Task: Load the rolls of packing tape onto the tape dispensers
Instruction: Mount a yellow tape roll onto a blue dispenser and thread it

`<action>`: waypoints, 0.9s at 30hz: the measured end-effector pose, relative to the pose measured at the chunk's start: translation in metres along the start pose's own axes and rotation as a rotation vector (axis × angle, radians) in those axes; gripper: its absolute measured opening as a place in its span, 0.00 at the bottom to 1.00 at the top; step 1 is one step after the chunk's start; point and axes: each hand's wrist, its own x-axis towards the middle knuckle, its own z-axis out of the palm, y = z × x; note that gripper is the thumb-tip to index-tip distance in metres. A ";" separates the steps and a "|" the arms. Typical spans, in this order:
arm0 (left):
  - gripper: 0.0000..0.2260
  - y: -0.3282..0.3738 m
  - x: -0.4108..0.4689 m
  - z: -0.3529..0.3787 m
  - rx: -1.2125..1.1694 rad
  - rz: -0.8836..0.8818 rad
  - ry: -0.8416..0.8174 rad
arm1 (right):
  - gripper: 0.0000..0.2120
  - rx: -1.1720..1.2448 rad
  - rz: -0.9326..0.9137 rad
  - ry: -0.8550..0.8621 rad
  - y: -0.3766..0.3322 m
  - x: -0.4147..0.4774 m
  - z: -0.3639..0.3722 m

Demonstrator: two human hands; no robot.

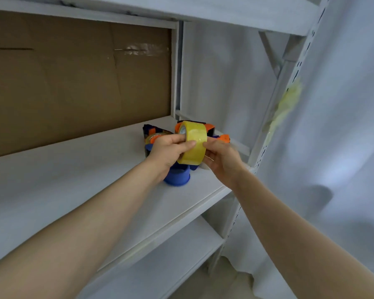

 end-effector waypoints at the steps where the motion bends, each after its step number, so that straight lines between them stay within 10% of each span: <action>1: 0.10 0.000 0.008 0.002 0.000 0.007 0.011 | 0.10 -0.005 0.005 -0.020 -0.001 0.011 -0.002; 12: 0.13 0.000 0.097 0.028 0.173 -0.047 0.582 | 0.19 0.124 0.195 0.123 -0.027 0.153 -0.039; 17: 0.04 -0.031 0.078 0.037 0.578 -0.098 0.710 | 0.24 0.628 0.591 -0.252 -0.034 0.183 -0.052; 19: 0.19 -0.036 0.064 0.041 0.750 -0.167 0.728 | 0.16 0.698 0.600 -0.409 -0.035 0.188 -0.052; 23: 0.51 -0.050 0.034 0.049 0.889 -0.363 0.717 | 0.32 0.627 0.655 -0.638 -0.028 0.173 -0.048; 27: 0.58 -0.080 0.023 0.050 0.695 -0.178 0.628 | 0.10 0.430 0.676 -0.756 -0.030 0.145 -0.037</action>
